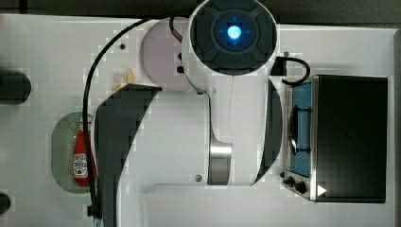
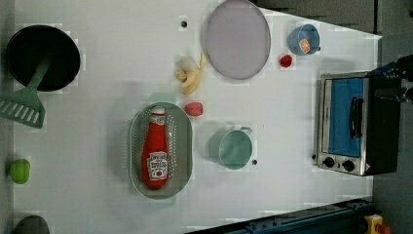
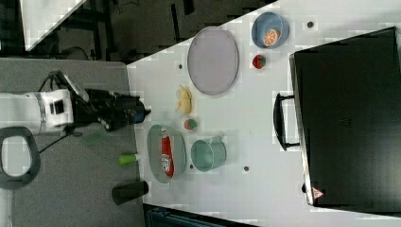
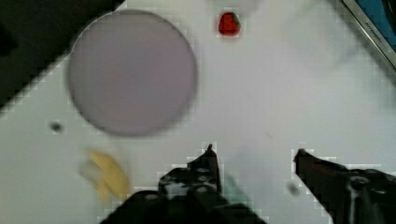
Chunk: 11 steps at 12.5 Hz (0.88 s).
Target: Pick ketchup from strainer and place it on the table
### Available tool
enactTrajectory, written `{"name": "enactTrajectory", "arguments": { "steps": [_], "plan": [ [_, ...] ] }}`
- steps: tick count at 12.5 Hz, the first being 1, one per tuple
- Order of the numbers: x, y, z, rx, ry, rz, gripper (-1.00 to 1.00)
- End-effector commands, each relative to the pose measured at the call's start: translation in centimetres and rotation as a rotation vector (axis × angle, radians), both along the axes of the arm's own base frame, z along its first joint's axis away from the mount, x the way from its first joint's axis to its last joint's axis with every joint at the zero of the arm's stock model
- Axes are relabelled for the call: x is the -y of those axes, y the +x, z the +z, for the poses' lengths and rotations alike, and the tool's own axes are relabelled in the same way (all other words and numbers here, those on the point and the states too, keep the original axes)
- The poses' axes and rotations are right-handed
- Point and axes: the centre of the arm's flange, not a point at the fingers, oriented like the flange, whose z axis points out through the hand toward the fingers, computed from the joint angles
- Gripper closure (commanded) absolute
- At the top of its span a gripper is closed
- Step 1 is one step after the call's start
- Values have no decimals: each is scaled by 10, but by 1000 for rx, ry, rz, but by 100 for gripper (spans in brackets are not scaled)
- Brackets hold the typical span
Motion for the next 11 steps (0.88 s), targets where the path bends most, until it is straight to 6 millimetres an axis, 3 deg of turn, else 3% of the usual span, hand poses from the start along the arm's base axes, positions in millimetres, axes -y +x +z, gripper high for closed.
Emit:
{"name": "enactTrajectory", "arguments": {
  "steps": [1,3,5,11],
  "plan": [
    [16,-136,83,-21,25,-103,-58],
    [-2,-130,76,-36,15,-68,-99],
    [-41,-121,64,-49,-3,5,-100],
    [-188,-103,12,-22,-53,272,-100]
  ]
}}
